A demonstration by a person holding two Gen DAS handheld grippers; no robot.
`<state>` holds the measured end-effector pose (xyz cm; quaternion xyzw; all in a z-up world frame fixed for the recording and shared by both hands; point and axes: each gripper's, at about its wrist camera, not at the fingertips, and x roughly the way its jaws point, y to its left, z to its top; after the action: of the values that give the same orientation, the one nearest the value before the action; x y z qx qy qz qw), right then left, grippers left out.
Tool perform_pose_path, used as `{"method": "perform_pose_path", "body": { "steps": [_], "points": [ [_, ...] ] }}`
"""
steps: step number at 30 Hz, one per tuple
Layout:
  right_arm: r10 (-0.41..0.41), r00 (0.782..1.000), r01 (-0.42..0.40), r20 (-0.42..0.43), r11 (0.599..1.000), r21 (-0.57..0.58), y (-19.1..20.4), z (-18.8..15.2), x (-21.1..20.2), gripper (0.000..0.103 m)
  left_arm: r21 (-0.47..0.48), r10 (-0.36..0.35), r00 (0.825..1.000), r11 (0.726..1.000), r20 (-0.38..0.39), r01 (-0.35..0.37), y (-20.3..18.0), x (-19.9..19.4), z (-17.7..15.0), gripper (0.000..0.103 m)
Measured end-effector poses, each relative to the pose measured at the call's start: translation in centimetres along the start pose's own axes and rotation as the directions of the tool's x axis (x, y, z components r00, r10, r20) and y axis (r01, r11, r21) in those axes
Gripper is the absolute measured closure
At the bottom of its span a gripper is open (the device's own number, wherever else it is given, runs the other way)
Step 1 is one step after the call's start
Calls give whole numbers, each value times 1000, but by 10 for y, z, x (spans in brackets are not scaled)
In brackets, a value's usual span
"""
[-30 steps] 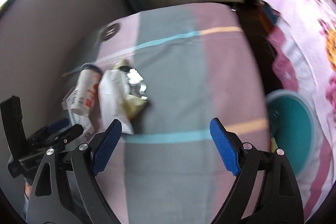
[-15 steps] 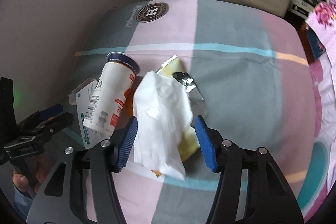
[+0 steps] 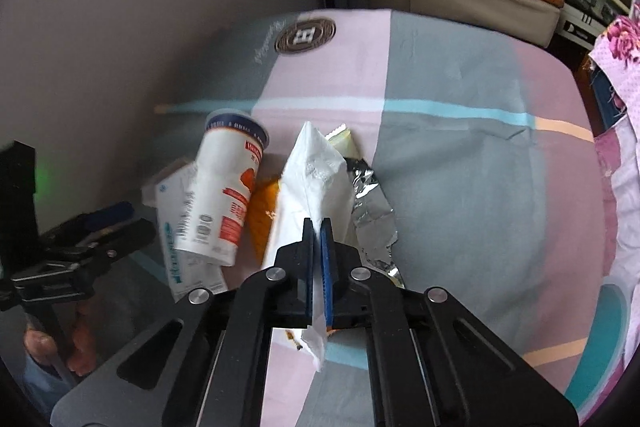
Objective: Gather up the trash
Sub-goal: 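Return to the table and grasp the white tissue with the right tool, then grasp the white-and-blue paper cup with the left tool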
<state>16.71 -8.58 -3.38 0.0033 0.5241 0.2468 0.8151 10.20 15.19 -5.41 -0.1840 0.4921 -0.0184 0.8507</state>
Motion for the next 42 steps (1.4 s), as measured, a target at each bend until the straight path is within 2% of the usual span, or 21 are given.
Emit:
{"method": "perform_pose_path", "body": {
  "steps": [7,12,14,15,17,23,29,33,37,42],
  "points": [
    [11,999,-15,41,996,88,-28,-5,-30,99,50,-9,1000,999,-11,10,-41,15,17,8],
    [1,998,-9,58,991,133,-47,-14,-43,99,60,39,998,998,-39,-36,-59,39,25,10],
    [-3,998,-6,62,989,145,-54,-18,-47,99,61,54,997,997,-61,-51,-63,49,27,21],
    [-3,998,-8,65,987,159,-60,-20,-48,99,60,57,996,997,-73,-52,-64,54,27,23],
    [-3,998,-9,68,985,171,-67,-23,-51,99,73,77,994,995,-79,-71,-67,60,26,41],
    [-2,996,-15,87,980,197,-86,-35,-59,99,81,118,993,990,-32,-115,-76,52,18,48],
    [4,993,-30,115,975,222,-101,-47,-70,99,115,118,993,986,9,-118,-91,27,7,51],
    [6,991,-38,133,970,241,-109,-56,-81,99,156,78,997,985,10,-78,-111,16,-4,52],
    [9,991,-45,137,964,263,-117,-68,-91,99,167,48,998,985,-37,-41,-120,21,-21,52],
    [11,993,-43,120,962,270,-121,-81,-97,99,137,58,993,990,-106,-43,-113,41,-30,52]
  ]
}}
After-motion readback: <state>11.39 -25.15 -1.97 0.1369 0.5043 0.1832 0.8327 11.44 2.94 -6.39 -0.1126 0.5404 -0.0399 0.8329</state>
